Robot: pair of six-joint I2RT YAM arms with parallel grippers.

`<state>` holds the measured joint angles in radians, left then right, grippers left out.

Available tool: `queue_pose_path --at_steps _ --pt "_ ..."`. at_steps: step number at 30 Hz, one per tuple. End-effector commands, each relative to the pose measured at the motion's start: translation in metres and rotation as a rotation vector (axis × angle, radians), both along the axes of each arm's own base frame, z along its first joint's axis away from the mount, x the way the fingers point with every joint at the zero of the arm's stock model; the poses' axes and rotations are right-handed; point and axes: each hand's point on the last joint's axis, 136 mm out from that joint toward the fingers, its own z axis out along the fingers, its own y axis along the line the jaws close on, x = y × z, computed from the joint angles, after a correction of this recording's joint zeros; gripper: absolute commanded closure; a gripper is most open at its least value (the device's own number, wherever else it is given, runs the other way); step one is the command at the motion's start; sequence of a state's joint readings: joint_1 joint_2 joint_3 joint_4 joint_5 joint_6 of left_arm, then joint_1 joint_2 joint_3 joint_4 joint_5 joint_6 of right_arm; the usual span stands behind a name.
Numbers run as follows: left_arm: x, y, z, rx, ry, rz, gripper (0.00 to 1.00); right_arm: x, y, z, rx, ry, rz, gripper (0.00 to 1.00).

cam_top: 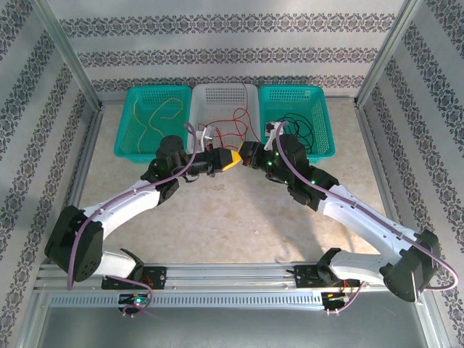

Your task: Untangle the cables

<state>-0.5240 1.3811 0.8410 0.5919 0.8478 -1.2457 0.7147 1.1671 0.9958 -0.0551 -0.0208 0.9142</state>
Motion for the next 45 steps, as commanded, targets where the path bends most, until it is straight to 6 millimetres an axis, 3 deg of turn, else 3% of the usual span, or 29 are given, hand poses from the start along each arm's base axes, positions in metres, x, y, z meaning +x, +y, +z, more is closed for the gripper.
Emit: queue_pose_path --at_steps 1,7,12,17,18,22,26,33,40,45 --pt "0.002 0.002 0.002 -0.008 -0.033 0.044 1.0 0.001 -0.008 0.02 0.133 -0.041 -0.036 1.0" --pt "0.016 0.023 0.012 -0.019 -0.072 0.195 1.0 0.0 -0.021 0.027 0.217 -0.06 -0.076 1.0" --pt "0.033 0.052 0.041 -0.077 -0.155 0.367 1.0 -0.011 -0.018 0.005 0.216 -0.021 -0.066 1.0" --pt "0.036 0.05 0.068 -0.166 -0.22 0.357 1.0 -0.02 -0.016 -0.011 0.227 0.011 -0.061 0.97" --pt "0.037 0.049 0.068 -0.172 -0.219 0.351 1.0 -0.02 -0.017 -0.009 0.228 0.005 -0.066 0.92" --pt "0.036 0.048 0.064 -0.163 -0.215 0.346 1.0 -0.019 -0.03 -0.002 0.2 -0.013 -0.096 0.55" --pt "0.032 0.05 0.068 -0.137 -0.24 0.341 1.0 -0.016 -0.052 0.0 0.134 -0.005 -0.12 0.39" --pt "0.018 0.052 0.077 0.011 -0.324 0.31 1.0 -0.025 -0.075 0.015 -0.004 -0.037 -0.056 0.32" --pt "0.01 0.049 0.087 0.006 -0.341 0.267 1.0 -0.017 -0.06 0.015 -0.13 -0.017 0.048 0.34" --pt "0.007 0.049 0.093 0.02 -0.354 0.256 1.0 -0.009 -0.044 0.03 -0.118 -0.05 0.097 0.34"
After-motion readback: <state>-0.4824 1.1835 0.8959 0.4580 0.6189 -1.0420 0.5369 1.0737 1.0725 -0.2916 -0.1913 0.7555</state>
